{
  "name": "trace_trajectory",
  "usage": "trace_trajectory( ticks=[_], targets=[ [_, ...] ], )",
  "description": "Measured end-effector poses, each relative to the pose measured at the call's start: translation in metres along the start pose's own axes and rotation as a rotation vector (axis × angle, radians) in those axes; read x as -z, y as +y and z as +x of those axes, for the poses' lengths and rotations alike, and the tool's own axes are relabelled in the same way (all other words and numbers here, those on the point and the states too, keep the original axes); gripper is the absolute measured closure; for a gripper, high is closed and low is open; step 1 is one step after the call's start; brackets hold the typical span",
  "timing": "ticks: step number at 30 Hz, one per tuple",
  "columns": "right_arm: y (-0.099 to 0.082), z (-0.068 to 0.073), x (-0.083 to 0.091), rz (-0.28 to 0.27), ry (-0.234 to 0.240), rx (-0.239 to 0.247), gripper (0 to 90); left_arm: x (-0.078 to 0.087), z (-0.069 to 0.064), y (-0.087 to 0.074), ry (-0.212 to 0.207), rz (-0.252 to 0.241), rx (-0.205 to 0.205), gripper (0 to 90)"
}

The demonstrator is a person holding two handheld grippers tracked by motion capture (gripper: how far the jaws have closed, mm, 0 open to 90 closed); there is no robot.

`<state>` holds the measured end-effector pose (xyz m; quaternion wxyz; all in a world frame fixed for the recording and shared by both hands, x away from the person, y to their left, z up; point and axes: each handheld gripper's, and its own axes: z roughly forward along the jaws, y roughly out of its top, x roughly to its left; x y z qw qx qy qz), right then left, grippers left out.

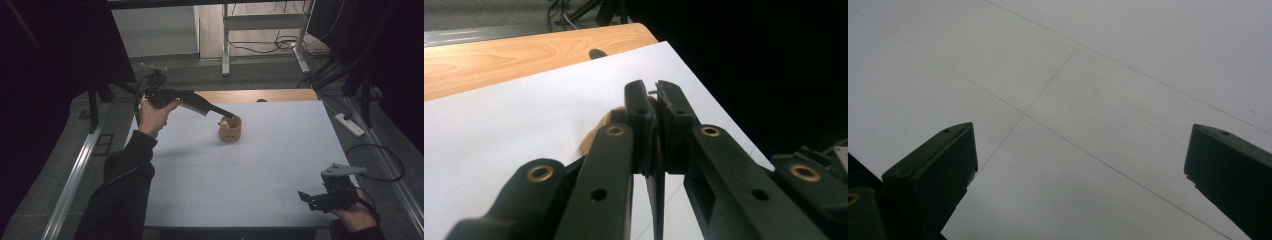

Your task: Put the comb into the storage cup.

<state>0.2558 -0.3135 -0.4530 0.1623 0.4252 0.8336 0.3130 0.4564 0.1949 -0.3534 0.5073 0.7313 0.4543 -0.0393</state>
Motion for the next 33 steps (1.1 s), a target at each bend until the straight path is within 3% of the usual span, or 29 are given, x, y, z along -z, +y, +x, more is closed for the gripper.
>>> trace_trajectory(
  ticks=[33],
  targets=[
    [0.000,0.000,0.000,0.005,0.005,0.007,1.5,-0.030,0.013,-0.007,0.030,0.036,0.034,83.8]
  ],
)
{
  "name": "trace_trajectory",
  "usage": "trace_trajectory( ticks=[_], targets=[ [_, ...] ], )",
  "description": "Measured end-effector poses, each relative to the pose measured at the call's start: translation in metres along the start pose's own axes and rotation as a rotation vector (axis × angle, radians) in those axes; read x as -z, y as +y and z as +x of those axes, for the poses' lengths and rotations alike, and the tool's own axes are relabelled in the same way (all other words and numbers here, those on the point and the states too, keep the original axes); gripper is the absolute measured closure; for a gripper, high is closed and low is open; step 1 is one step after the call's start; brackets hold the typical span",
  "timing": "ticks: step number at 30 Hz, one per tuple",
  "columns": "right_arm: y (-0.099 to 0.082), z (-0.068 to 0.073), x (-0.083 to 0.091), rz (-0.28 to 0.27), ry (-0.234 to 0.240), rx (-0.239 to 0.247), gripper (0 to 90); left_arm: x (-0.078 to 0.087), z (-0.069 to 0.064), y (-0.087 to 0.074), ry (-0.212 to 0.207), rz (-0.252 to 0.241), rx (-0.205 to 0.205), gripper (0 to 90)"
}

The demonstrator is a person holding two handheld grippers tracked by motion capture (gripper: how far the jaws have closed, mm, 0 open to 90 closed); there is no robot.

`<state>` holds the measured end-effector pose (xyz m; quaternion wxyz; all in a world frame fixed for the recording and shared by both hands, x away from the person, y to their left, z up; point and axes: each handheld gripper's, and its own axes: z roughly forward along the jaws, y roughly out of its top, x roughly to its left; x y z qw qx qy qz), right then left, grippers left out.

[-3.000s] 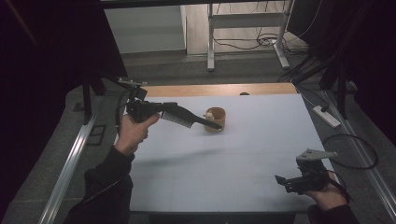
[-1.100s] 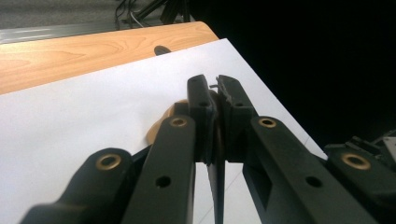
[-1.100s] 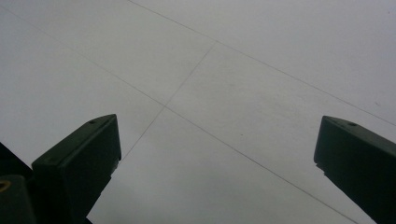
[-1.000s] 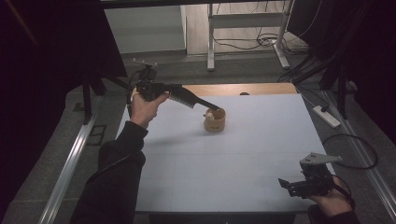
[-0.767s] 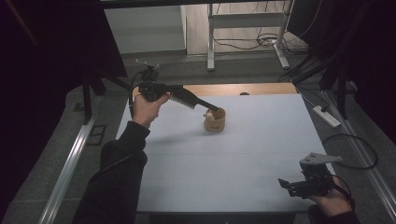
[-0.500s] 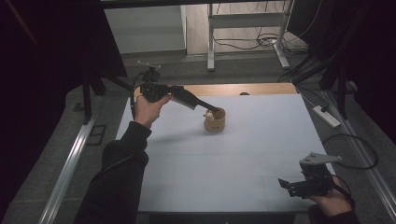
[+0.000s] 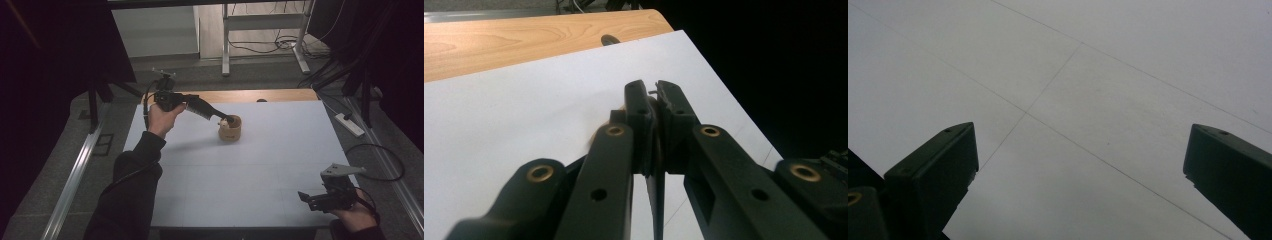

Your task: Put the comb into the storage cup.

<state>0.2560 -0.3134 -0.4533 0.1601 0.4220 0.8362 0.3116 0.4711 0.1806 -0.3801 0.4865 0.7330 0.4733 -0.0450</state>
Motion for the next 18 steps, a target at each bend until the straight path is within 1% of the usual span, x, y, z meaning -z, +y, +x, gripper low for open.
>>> trace_trajectory(
  ticks=[10,18],
  targets=[
    [0.000,0.000,0.000,0.001,0.000,0.002,1.7,-0.007,0.002,-0.001,0.004,0.003,0.008,83.8],
    [0.000,0.000,0.000,0.001,0.002,0.004,1.8,-0.015,0.002,-0.002,0.012,0.016,0.009,83.8]
  ],
)
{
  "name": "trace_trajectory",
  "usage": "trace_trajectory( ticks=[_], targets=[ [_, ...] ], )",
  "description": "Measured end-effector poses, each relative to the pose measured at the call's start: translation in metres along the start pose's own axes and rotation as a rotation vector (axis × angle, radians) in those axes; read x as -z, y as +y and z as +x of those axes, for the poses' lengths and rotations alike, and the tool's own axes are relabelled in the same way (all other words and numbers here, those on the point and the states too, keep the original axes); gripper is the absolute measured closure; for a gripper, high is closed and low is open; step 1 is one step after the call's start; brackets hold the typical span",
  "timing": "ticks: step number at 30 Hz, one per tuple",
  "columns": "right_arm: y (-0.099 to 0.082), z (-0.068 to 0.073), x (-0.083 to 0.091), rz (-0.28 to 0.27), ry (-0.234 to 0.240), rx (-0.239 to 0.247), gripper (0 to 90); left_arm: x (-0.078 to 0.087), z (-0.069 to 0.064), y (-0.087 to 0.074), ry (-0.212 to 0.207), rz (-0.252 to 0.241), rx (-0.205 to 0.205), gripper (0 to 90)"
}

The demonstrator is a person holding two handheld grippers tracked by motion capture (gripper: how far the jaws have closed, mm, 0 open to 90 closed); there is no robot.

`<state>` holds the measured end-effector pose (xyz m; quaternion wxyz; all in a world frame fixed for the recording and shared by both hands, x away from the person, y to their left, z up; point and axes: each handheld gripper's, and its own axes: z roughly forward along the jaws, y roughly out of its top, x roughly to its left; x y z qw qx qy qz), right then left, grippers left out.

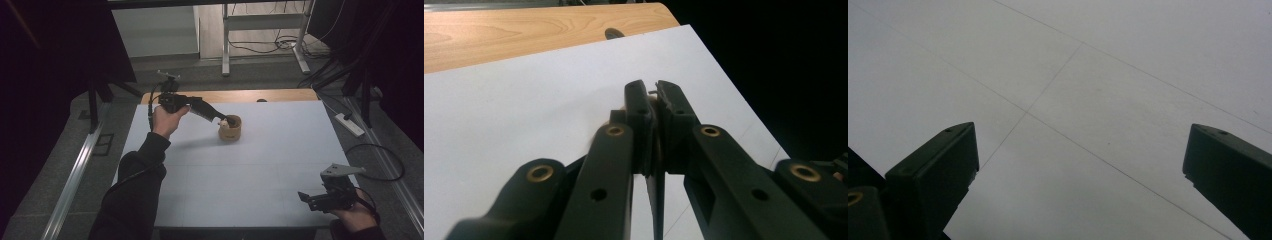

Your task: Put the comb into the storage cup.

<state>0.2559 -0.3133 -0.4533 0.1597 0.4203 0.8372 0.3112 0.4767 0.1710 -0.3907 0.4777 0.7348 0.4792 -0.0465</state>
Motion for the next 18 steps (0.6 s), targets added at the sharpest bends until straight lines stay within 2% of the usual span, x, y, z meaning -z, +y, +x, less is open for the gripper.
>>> trace_trajectory(
  ticks=[18],
  targets=[
    [0.000,0.000,0.000,0.003,0.002,0.002,1.9,-0.013,-0.001,0.000,0.014,0.028,0.001,83.6]
  ],
)
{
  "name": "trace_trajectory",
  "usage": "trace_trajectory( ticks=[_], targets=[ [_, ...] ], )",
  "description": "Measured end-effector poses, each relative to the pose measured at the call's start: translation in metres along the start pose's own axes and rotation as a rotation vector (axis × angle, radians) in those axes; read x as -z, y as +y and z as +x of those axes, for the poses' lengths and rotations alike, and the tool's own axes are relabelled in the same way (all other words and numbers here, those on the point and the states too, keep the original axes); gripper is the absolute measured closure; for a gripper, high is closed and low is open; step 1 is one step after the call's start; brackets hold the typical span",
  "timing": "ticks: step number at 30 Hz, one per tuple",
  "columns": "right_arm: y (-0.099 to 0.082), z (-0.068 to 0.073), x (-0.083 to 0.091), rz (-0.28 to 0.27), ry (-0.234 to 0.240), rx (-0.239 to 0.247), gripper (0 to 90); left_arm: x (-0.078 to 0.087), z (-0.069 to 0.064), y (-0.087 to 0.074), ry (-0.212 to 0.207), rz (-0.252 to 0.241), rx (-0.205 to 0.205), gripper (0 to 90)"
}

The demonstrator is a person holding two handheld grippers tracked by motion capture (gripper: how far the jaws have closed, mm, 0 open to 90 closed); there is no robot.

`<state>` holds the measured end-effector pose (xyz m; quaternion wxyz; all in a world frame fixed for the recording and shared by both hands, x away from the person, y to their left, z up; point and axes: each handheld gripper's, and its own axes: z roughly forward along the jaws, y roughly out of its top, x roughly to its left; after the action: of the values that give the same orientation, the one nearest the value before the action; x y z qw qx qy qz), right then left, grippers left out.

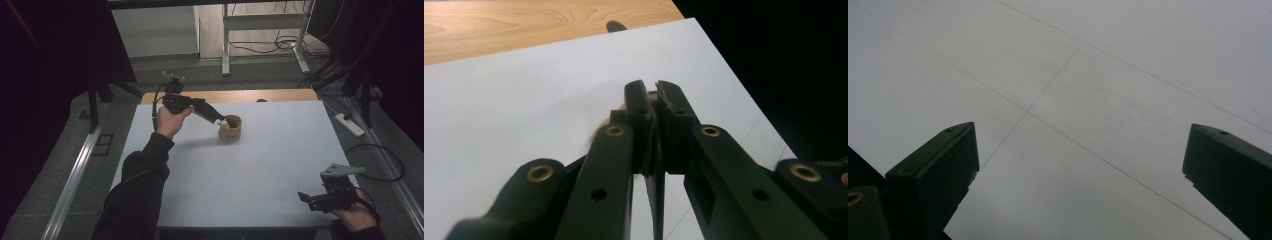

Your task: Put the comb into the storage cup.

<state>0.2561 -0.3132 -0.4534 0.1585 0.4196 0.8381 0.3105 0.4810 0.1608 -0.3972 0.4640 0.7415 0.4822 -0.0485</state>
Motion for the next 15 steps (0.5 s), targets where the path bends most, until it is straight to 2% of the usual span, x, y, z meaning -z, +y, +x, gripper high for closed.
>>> trace_trajectory(
  ticks=[7,15],
  targets=[
    [0.000,0.000,0.000,0.002,0.002,0.000,1.9,-0.007,-0.002,0.000,0.007,0.011,-0.006,83.4],
    [0.000,0.000,0.000,0.002,0.002,0.000,1.9,-0.012,-0.003,-0.001,-0.005,0.000,-0.019,82.1]
  ],
)
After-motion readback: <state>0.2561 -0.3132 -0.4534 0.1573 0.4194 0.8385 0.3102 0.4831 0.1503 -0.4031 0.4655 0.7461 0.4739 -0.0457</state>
